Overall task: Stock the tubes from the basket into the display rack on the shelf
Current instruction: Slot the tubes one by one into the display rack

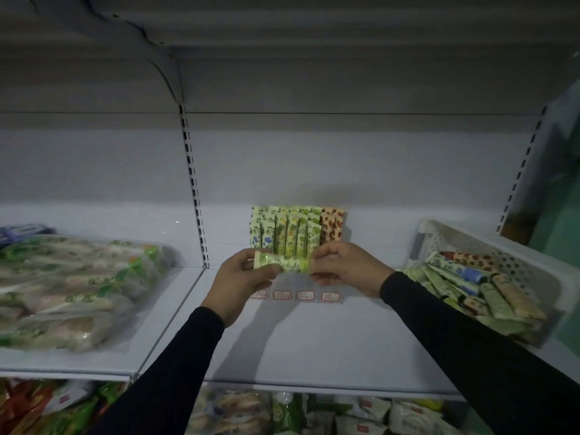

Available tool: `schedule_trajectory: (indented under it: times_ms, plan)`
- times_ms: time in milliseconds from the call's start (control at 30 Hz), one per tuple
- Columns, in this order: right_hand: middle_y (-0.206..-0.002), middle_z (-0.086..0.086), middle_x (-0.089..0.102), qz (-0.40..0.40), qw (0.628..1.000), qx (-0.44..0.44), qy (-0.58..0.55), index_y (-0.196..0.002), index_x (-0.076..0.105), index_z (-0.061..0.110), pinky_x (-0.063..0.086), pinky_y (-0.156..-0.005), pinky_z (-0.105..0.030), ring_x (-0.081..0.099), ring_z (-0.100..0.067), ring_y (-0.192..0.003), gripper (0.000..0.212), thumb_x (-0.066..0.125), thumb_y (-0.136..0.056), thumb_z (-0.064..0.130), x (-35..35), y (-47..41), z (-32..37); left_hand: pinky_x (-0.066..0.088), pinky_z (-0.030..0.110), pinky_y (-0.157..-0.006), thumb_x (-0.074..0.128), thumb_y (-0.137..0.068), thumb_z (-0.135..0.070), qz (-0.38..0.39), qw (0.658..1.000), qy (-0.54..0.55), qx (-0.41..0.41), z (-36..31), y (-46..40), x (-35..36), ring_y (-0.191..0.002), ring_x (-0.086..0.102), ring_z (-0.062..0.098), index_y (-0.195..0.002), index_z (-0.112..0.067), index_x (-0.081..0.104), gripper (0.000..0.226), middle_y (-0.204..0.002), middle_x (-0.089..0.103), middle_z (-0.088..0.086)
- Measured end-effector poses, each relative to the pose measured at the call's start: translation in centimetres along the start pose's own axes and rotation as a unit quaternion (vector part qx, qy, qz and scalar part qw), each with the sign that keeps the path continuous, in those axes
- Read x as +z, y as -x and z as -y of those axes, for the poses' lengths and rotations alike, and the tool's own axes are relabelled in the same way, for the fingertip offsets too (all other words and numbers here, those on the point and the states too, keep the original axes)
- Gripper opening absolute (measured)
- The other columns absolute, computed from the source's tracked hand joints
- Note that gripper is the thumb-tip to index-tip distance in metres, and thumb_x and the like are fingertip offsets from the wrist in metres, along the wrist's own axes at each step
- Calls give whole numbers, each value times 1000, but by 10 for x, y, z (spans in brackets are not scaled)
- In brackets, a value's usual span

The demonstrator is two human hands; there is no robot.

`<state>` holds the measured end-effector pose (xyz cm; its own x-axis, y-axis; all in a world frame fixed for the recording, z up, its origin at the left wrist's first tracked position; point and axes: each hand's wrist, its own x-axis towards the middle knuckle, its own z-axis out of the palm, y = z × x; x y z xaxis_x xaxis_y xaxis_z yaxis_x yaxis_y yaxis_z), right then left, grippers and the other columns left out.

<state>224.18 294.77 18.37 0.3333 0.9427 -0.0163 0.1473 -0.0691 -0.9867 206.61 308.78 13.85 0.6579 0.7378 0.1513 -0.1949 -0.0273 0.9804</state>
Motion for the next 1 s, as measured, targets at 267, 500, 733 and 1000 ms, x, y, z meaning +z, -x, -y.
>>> schedule_trajectory:
  times_ms: [267, 500, 733, 1000]
  plan:
    - [-92, -3, 74, 39, 979, -21, 199, -98, 71, 15, 55, -73, -20, 67, -8, -77, 15, 72, -87, 24, 6, 0, -3, 56, 29, -72, 75, -81, 4, 26, 999, -32, 12, -8, 0, 22, -69, 63, 19, -80, -7, 60, 18, -70, 63, 4]
    - [-81, 0, 73, -34, 959, -122, 254, -94, 75, 9, 55, -68, -16, 67, -3, -70, 15, 70, -88, 22, 2, -2, 5, 44, 16, -58, 80, -78, -3, 72, 983, -161, 45, -3, 2, 29, -57, 56, 5, -71, -15, 62, 24, -61, 60, -8]
    - [-83, 11, 71, -138, 914, -165, 344, -91, 77, 15, 49, -70, -12, 64, 2, -73, 16, 67, -90, 27, -9, -4, 8, 53, 21, -73, 72, -89, -23, 7, 919, -383, 94, 11, -3, 4, -79, 68, 8, -79, -16, 71, 13, -82, 72, -6]
    - [-80, 10, 70, -249, 877, -214, 351, -86, 77, 13, 47, -75, -18, 62, -4, -73, 15, 67, -89, 23, -20, -21, 23, 42, 29, -87, 54, -94, -50, -18, 788, -614, 39, 52, -12, -54, -108, 57, 23, -112, -11, 66, 45, -115, 64, 7]
